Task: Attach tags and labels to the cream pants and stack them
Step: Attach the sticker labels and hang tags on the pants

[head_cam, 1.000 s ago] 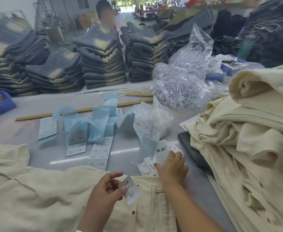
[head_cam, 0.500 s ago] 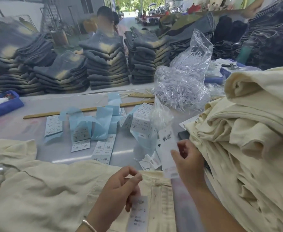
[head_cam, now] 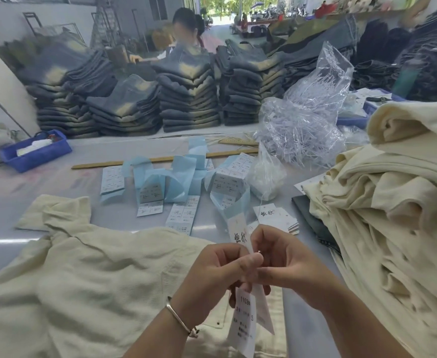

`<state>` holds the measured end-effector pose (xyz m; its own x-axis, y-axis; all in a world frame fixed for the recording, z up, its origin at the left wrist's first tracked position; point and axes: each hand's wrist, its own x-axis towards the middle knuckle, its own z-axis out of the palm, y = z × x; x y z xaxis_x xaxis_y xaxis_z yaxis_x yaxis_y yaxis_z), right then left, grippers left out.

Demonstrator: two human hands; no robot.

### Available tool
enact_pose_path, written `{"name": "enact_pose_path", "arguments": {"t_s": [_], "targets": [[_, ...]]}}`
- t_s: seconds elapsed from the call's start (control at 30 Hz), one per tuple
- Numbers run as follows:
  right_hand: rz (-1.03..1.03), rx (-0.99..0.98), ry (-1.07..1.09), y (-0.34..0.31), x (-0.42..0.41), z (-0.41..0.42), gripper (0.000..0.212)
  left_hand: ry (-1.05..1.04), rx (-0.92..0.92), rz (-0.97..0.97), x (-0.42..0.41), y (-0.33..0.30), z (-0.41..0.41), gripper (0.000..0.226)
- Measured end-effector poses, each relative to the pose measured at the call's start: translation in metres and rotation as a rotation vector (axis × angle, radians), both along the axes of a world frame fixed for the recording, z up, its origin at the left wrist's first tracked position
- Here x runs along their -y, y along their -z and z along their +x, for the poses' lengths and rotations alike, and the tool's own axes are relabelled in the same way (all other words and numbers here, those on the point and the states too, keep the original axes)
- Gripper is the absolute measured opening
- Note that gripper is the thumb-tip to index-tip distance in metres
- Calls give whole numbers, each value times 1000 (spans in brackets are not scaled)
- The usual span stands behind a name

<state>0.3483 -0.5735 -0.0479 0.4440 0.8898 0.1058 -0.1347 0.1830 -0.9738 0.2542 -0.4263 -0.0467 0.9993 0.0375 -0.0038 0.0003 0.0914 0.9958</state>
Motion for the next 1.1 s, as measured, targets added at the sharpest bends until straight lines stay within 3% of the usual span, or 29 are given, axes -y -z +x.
{"name": "enact_pose_path", "arguments": {"t_s": [0.4, 0.53, 0.6, 0.7, 0.83, 1.1], "targets": [[85, -111, -13, 3, -1, -3, 30, 10, 44, -2, -4, -1, -5, 29], [24, -149, 26, 11, 2, 2, 26, -42, -9, -26, -3, -1, -4, 20], [-62, -122, 115, 19, 3, 12, 26, -137, -60, -3, -4, 3, 0, 26], [-300, 6, 429, 41, 3, 38, 10, -307, -177, 68, -10, 13, 9, 38], [-615, 99, 848, 77, 8, 85, 23, -381, -285, 123, -18, 22, 16, 40], [-668, -86, 1028, 122, -7, 145, 32, -420, -375, 146, -25, 36, 23, 42]]}}
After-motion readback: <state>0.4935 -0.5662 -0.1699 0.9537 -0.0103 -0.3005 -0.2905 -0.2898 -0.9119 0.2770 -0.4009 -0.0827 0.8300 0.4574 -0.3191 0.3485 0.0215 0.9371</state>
